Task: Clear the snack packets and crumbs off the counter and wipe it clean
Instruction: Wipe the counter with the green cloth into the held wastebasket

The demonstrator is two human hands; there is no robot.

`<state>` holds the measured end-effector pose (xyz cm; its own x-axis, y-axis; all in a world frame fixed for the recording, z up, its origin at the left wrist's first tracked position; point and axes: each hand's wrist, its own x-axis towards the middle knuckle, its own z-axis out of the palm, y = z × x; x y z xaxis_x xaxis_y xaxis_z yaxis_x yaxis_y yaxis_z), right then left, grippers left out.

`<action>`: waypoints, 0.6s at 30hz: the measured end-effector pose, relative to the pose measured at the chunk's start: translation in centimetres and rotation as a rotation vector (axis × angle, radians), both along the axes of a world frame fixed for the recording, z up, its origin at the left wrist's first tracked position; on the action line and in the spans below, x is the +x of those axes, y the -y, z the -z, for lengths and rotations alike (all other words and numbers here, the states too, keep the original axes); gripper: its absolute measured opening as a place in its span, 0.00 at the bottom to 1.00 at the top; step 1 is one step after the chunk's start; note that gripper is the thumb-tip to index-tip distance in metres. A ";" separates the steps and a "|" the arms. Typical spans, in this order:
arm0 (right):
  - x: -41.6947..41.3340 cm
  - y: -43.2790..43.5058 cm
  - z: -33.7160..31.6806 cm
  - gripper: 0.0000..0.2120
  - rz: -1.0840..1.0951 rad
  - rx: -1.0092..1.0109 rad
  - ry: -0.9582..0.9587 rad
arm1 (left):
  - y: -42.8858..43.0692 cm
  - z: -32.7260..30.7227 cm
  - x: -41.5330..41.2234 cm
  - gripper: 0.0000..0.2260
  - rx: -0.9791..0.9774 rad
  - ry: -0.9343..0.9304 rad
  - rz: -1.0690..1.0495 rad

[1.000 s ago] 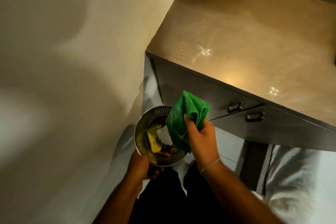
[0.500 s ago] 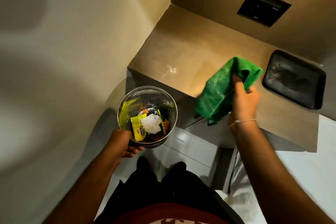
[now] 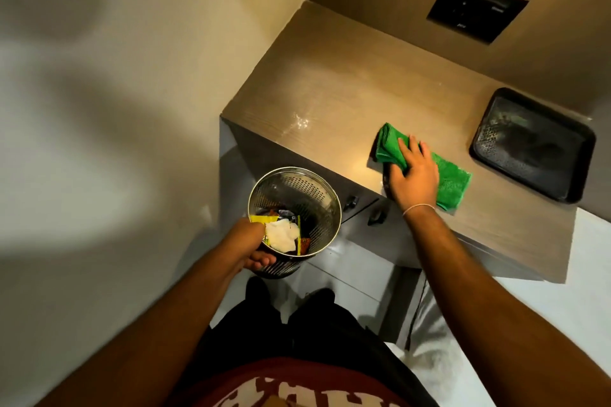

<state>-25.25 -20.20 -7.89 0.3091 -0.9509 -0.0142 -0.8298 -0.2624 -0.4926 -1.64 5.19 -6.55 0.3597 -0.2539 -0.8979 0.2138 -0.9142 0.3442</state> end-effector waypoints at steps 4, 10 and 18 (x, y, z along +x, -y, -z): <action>-0.2 -0.7 1.0 0.30 -0.043 0.001 -0.085 | 0.8 0.6 -1.2 0.17 0.023 -0.014 0.016; 3.4 -5.5 -0.1 0.31 -0.073 0.064 0.117 | 1.3 1.2 -2.1 0.19 -0.002 -0.044 0.020; 7.2 -8.9 -4.0 0.16 0.092 0.695 0.682 | 1.4 1.9 -2.9 0.17 0.004 -0.042 -0.016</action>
<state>-18.00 -11.33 -3.88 0.3839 -0.8191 -0.4262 -0.3120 0.3194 -0.8948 -4.50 3.82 -8.41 0.3260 -0.2449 -0.9131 0.2429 -0.9117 0.3312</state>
